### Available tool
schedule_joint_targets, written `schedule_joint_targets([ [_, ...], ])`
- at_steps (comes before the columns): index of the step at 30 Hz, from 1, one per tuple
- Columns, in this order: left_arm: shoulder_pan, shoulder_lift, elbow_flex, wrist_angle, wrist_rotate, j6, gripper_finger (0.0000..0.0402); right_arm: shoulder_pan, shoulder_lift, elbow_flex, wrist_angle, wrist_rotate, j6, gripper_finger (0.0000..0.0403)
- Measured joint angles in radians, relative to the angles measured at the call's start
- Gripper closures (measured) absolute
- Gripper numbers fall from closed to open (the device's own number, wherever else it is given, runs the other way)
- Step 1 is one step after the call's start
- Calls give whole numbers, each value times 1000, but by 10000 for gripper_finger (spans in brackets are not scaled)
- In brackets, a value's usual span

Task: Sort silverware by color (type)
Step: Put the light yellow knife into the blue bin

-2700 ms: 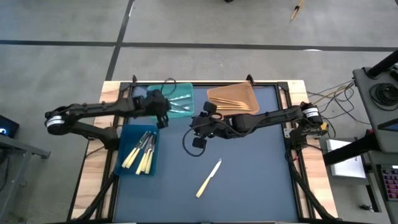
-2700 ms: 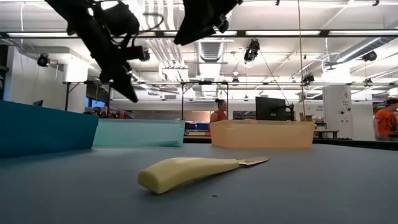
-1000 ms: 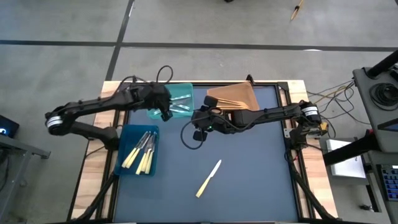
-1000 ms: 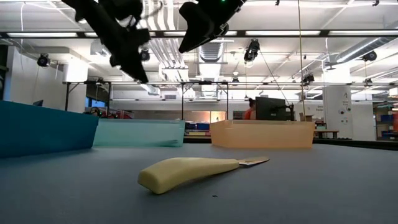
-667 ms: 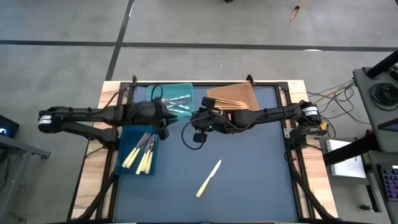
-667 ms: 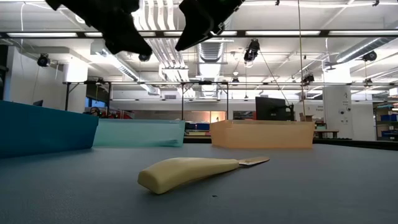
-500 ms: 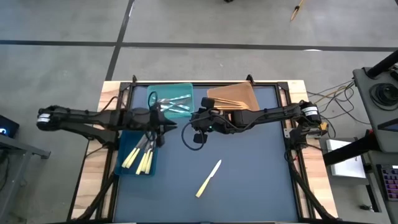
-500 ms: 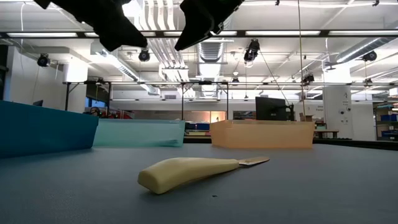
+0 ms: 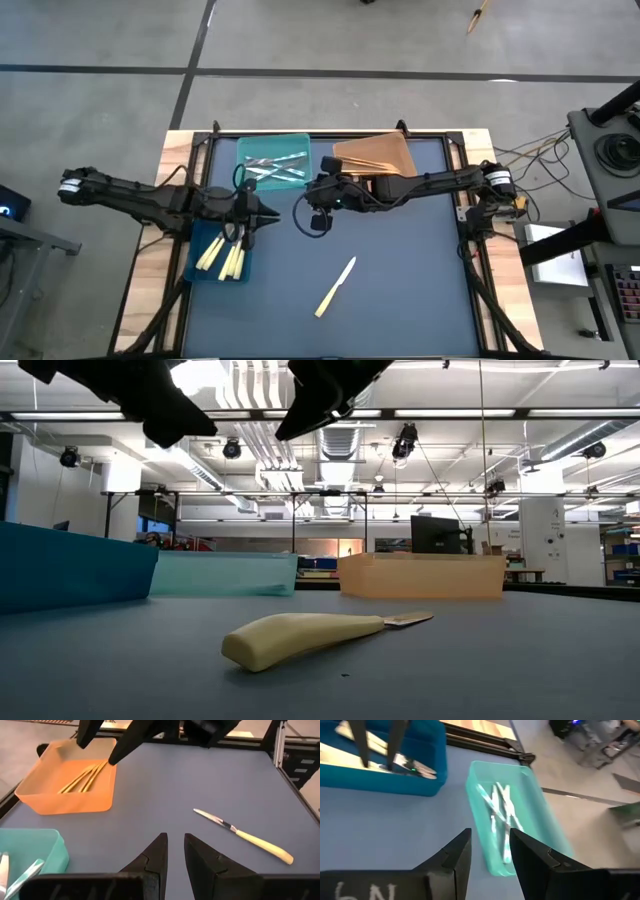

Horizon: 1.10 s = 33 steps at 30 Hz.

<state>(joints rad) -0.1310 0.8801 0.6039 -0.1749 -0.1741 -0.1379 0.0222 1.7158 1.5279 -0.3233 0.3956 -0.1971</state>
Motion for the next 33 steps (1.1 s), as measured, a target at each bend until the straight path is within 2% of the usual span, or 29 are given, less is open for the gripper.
schedule_joint_targets([
  [4, -2, -16, -27, 16, 0, 2, 354, -6, 2, -4, 0, -57, 14, 282],
  [8, -2, -57, -76, 71, 18, 35, 354, -7, 2, -10, 1, -63, 14, 281],
  [13, -3, -127, -166, 281, 27, 59, 354, -12, 3, -22, 5, -75, -30, 282],
  [18, -3, -193, -263, 440, 88, 48, 354, -15, 3, -26, 23, -230, -9, 288],
  [22, -3, -227, -325, 481, 88, 27, 354, 5, 3, -31, 4, -346, 2, 289],
  [33, -3, -246, -358, 504, 88, -31, 354, 130, 3, -31, -150, -352, 49, 292],
])
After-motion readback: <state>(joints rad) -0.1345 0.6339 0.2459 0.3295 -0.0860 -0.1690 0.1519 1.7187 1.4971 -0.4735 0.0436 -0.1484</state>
